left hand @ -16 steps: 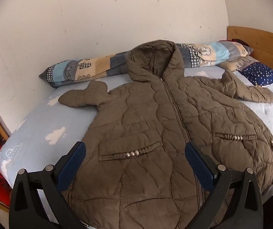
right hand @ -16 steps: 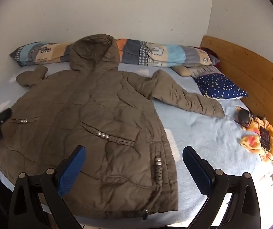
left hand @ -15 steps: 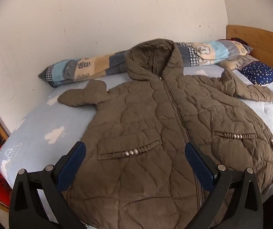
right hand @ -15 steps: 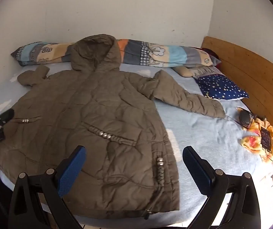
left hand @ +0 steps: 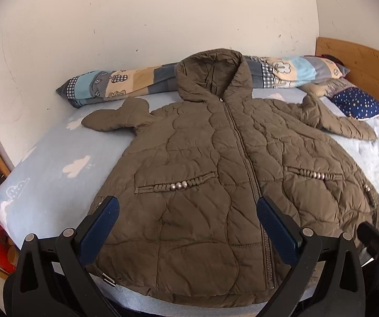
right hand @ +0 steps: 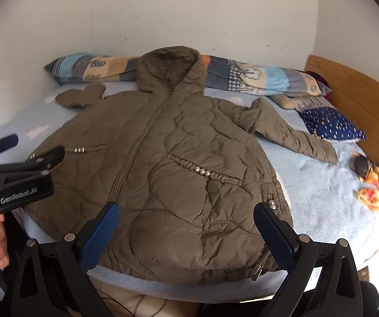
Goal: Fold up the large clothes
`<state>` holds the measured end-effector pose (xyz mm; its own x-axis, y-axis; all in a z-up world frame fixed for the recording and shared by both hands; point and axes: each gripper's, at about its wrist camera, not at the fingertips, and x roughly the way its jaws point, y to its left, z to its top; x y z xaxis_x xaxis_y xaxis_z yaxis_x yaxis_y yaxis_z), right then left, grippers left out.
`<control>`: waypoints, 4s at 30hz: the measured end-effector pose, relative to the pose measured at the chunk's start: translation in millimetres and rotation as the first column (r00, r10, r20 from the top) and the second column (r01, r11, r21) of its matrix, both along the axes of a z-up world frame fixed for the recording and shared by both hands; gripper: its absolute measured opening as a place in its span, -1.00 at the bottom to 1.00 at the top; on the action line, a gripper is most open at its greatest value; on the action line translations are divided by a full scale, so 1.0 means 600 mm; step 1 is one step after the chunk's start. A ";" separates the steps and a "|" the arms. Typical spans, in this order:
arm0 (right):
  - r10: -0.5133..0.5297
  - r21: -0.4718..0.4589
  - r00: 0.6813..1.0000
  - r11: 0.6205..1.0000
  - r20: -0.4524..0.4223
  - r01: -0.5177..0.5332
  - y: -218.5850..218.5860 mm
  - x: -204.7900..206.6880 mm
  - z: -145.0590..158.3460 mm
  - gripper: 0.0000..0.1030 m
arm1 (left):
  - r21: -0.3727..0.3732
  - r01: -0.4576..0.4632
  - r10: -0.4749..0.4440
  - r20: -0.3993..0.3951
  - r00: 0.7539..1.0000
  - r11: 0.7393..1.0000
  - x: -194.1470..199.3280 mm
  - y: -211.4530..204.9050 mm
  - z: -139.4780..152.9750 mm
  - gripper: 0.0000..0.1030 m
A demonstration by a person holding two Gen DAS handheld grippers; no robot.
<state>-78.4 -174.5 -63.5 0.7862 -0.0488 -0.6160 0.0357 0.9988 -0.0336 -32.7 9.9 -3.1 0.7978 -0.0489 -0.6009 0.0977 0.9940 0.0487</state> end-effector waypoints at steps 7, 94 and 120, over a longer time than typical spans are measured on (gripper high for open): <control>-0.030 0.010 0.999 1.000 0.016 0.030 -0.016 0.002 -0.009 0.98 | -0.006 -0.009 0.009 0.006 1.000 1.000 0.012 0.000 -0.012 1.00; -0.693 0.724 0.641 0.250 -0.330 0.643 -0.795 0.276 -0.160 0.38 | -0.101 0.084 -0.086 -0.017 0.996 0.991 0.288 -0.088 0.010 1.00; -0.711 0.777 0.658 0.259 -0.248 0.573 -0.876 0.360 -0.170 -0.71 | -0.078 0.086 -0.095 -0.118 0.988 0.993 0.307 -0.096 -0.024 1.00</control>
<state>137.5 -700.1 -165.6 0.7902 -0.1689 -0.5891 0.6123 0.2558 0.7481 151.8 -47.7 -17.7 0.7097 -0.1644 -0.6851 0.1883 0.9813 -0.0404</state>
